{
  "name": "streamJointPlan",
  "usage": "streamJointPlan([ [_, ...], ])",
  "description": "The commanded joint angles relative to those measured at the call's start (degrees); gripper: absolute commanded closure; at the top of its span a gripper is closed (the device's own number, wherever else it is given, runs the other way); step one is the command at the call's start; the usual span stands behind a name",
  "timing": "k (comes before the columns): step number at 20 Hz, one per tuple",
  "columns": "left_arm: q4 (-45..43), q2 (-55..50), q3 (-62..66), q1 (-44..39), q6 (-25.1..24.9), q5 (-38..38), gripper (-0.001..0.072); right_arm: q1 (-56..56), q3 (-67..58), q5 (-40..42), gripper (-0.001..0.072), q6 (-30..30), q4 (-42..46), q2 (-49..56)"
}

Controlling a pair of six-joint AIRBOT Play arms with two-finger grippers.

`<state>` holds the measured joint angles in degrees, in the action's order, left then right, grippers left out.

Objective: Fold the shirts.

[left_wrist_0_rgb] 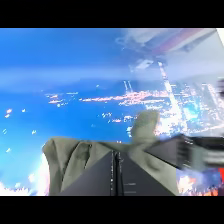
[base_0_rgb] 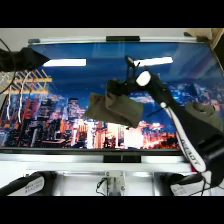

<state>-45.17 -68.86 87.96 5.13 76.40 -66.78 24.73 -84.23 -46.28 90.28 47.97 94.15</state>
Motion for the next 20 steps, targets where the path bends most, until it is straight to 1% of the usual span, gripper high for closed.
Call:
streamJointPlan([
  [1, -1.2, 2.0, -0.9, 2.7, 0.3, -2.7, 0.0678, 3.1, 0.0, 6.4, 0.0474, -1.0, -11.1, 6.7],
  [2, -1.2, 2.0, -1.9, 2.3, 0.3, -2.7, 0.0678, 3.2, 0.0, 5.9, 0.0191, -1.3, -12.3, 7.3],
  [3, -1.2, 2.0, -3.1, 2.1, 0.3, -2.7, 0.0678, 2.8, 0.0, 4.9, 0.015, -2.6, -12.4, 7.1],
  [5, -1.2, 2.0, -5.8, 1.6, 0.1, -2.7, 0.0678, 0.2, 0.0, -0.5, 0.015, -4.6, -9.7, 5.1],
  [6, -1.2, 2.0, -6.9, 1.6, -0.3, -2.8, 0.0677, -1.8, 0.0, -3.6, 0.0151, -4.5, -5.9, 3.5],
  [7, -1.2, 2.0, -7.8, 1.6, -0.3, -2.7, 0.0678, -4.2, 0.0, -6.8, 0.0151, -3.5, -0.6, 1.6],
  [8, -1.2, 2.0, -8.5, 1.6, -0.8, -2.7, 0.0678, -7.1, 0.0, -10.7, 0.0151, -1.0, 7.1, -0.7],
  [10, -1.2, 2.0, -8.9, 1.6, -0.9, -2.7, 0.0678, -13.2, 0.0, -21.2, 0.0151, 4.4, 24.2, -3.9],
  [11, -1.2, 2.1, -8.9, 1.6, -0.9, -2.6, 0.0678, -16.3, 0.0, -27.4, 0.015, 5.1, 30.0, -4.3],
  [12, -1.2, 2.1, -8.9, 1.6, -0.9, -2.4, 0.0678, -19.3, 0.9, -32.5, 0.0114, 5.0, 31.6, -4.1],
  [13, -1.2, 2.1, -8.9, 1.6, -0.9, -2.1, 0.0677, -21.7, 3.3, -33.9, 0.0053, 4.6, 29.2, -4.1],
  [14, -1.1, 2.1, -8.9, 1.6, -0.9, -1.7, 0.0678, -23.3, 6.6, -32.9, 0.0048, 3.7, 23.9, -4.1],
  [15, -0.4, 2.1, -8.9, 1.6, -0.9, -1.4, 0.0678, -23.7, 10.2, -29.6, 0.0048, 3.0, 19.0, -4.1],
  [16, 0.4, 2.1, -8.9, 1.6, -1.0, -1.2, 0.0677, -23.3, 13.0, -26.3, 0.0048, 1.7, 16.1, -4.1],
  [18, 2.1, 2.1, -8.9, 1.6, -2.2, -1.2, 0.0678, -21.9, 16.1, -21.8, 0.0048, 1.2, 14.8, -3.0],
  [20, 2.3, 2.1, -8.9, 1.6, -2.3, -1.2, 0.0678, -20.7, 16.1, -20.4, 0.0048, -0.2, 13.1, -0.5],
])
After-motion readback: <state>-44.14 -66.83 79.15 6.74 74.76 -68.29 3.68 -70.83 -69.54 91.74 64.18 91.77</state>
